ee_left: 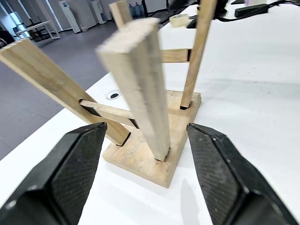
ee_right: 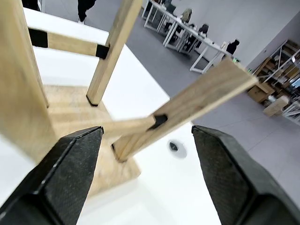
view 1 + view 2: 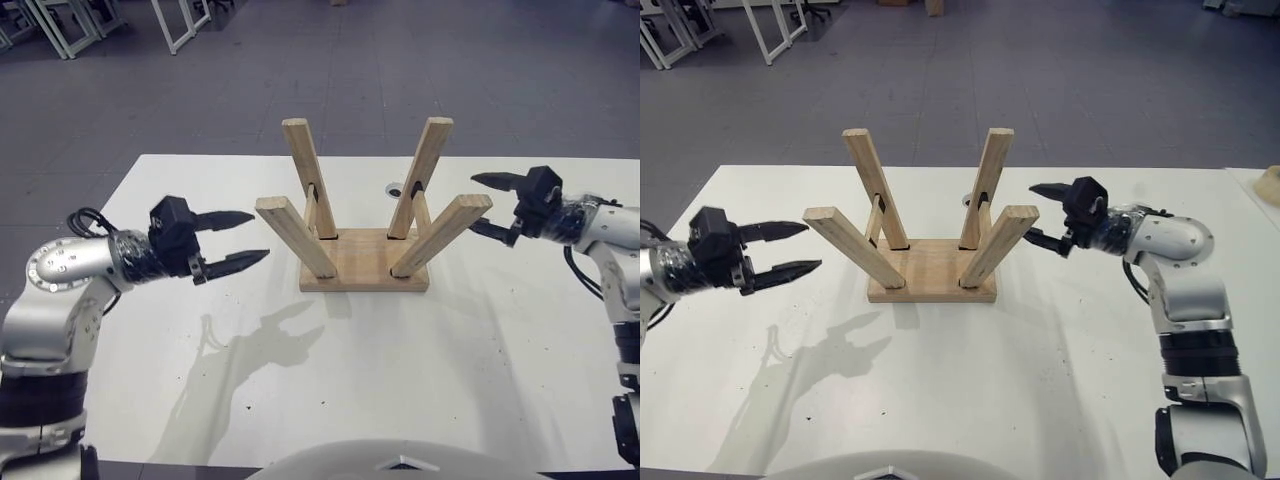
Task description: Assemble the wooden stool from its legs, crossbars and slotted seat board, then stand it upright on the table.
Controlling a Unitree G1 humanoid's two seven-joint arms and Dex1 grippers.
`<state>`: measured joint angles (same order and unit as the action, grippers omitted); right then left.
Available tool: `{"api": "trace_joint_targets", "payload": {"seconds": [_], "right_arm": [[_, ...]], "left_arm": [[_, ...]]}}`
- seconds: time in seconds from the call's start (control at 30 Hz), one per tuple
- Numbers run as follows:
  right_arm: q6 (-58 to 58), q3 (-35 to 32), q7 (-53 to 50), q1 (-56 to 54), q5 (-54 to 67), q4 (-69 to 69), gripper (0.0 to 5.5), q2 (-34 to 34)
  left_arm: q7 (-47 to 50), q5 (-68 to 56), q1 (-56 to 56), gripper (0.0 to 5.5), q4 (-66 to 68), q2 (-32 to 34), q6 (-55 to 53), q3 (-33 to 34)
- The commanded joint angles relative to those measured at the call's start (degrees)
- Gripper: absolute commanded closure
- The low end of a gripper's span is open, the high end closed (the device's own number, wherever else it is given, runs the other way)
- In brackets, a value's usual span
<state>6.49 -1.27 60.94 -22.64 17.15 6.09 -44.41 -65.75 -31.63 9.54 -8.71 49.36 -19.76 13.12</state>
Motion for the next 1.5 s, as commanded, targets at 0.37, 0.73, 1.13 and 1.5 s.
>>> {"api": "trace_joint_targets", "payload": {"seconds": [0.37,0.73,1.13,1.5], "right_arm": [[10.9,1.4,21.6,-8.4,7.9,8.0,2.01,-3.8],[18.5,4.3,27.6,-14.2,12.6,8.0,2.78,1.3],[51.1,3.0,31.1,-24.5,29.1,13.4,4.45,-5.5],[62.6,1.9,11.9,-31.5,18.9,47.4,2.99,10.4]], "left_arm": [[-11.8,1.5,16.4,2.32,13.4,-2.7,0.5,-10.8],[-16.3,1.0,21.5,3.50,18.7,-5.8,-3.7,-15.0],[-21.4,-14.9,33.8,4.40,24.3,-2.6,-37.3,-9.9],[-4.2,-7.4,37.8,3.56,54.3,-16.3,-51.2,-11.2]]}}
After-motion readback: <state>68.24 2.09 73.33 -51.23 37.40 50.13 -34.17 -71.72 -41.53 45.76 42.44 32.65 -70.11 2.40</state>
